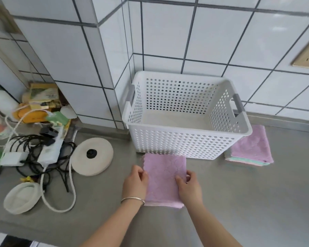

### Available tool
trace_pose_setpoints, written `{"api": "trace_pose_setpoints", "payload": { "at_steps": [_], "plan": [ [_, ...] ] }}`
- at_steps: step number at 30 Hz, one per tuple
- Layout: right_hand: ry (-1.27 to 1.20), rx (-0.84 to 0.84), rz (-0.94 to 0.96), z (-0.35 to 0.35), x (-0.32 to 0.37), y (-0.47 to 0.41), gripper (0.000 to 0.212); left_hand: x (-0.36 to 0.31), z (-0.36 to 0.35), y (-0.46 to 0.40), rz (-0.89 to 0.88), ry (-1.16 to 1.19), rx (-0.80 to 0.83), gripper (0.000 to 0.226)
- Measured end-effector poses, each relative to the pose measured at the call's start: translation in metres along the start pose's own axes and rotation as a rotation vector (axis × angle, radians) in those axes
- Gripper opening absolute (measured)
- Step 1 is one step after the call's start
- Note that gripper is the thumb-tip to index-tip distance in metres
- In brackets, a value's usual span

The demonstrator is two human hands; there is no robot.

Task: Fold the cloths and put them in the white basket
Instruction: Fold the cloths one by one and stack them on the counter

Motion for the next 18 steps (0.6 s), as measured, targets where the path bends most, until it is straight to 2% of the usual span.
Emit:
{"api": "trace_pose_setpoints", "payload": {
  "at_steps": [2, 4, 6, 7, 9, 11, 15, 17, 18],
  "plan": [
    [0.047, -0.009, 0.034, -0.004, -0.002, 0.001, 0.045, 0.003, 0.000, -0.001, 0.003, 0.048, 0.001, 0.010],
    [0.201, -0.096, 0.142, -0.007, 0.000, 0.005, 0.059, 0.004, 0.003, 0.000, -0.035, 0.072, -0.028, 0.009],
    [0.536, -0.250, 0.382, -0.011, 0.004, 0.008, 0.068, 0.000, 0.005, 0.002, -0.224, -0.043, -0.107, 0.024],
    [0.687, -0.262, 0.482, -0.014, 0.004, 0.008, 0.067, -0.004, 0.003, 0.005, -0.350, -0.177, -0.113, 0.032],
    [0.908, -0.185, 0.606, -0.020, 0.002, 0.005, 0.056, -0.011, -0.004, 0.008, -0.500, -0.453, -0.011, 0.044],
    [1.002, -0.078, 0.669, -0.028, -0.003, 0.006, 0.053, -0.008, -0.015, 0.010, -0.553, -0.629, 0.086, 0.054],
    [1.064, 0.060, 0.620, -0.034, -0.015, -0.004, 0.061, 0.013, -0.030, 0.004, -0.443, -0.701, 0.269, 0.060],
    [1.001, 0.112, 0.630, -0.033, -0.019, -0.010, 0.068, 0.014, -0.027, 0.005, -0.367, -0.690, 0.309, 0.070],
    [0.933, 0.182, 0.595, -0.031, -0.019, -0.011, 0.071, 0.012, -0.025, 0.004, -0.387, -0.681, 0.307, 0.077]
  ]
}}
Point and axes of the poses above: each hand's wrist, its own y-axis away from the middle knuckle, its own z-axis out of the back of the hand, x = y × z, the point moved 3 cm from there along -y, towards the middle knuckle, and after that the axes turned 1 degree about -y, right-handed, at the moved point
